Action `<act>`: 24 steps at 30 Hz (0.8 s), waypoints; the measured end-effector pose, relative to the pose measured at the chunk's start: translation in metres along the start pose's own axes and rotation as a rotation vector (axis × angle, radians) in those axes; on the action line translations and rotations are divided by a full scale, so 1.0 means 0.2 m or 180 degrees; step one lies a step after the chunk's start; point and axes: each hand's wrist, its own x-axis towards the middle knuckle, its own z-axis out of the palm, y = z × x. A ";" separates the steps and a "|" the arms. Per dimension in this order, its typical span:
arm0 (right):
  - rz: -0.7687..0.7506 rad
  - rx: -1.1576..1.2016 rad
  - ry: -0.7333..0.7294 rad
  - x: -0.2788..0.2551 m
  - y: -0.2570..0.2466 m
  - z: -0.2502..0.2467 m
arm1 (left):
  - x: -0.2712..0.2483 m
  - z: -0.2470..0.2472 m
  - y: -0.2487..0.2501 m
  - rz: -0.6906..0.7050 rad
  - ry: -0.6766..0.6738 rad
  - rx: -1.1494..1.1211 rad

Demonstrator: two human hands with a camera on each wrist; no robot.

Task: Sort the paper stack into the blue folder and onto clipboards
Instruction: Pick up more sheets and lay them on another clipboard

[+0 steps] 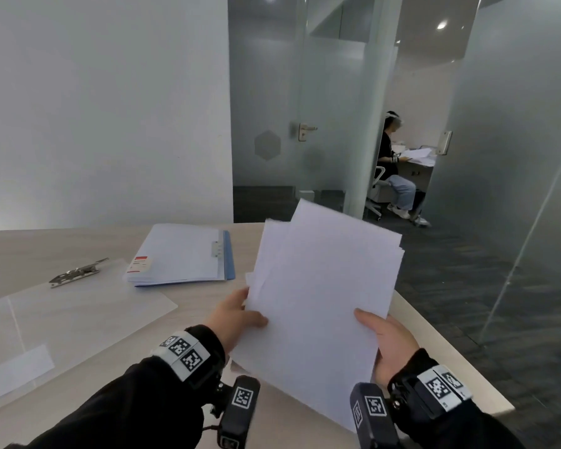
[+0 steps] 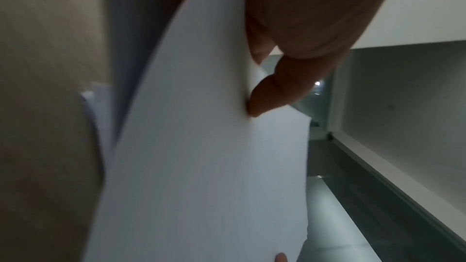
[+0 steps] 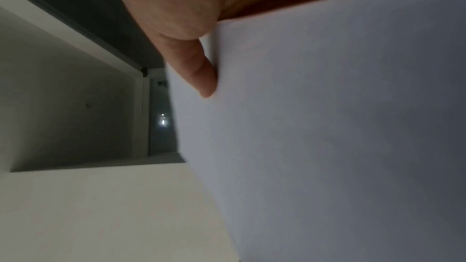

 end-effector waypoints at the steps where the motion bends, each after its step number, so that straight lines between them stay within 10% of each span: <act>1: 0.0000 -0.0120 -0.0062 0.00 0.00 0.02 | -0.01 -0.02 -0.02 -0.0259 -0.0041 -0.0042; 4: 0.0089 -0.0453 -0.0141 -0.02 0.02 0.09 | -0.02 -0.08 -0.08 -0.0580 -0.0073 0.0291; 15: -0.0954 -0.0495 -0.0783 -0.09 0.01 0.43 | -0.13 -0.35 0.03 0.0802 0.0400 -0.0706; 24: -0.1100 -0.0662 -0.1013 -0.10 0.12 0.56 | -0.23 -0.41 -0.01 0.0803 0.0461 -0.0840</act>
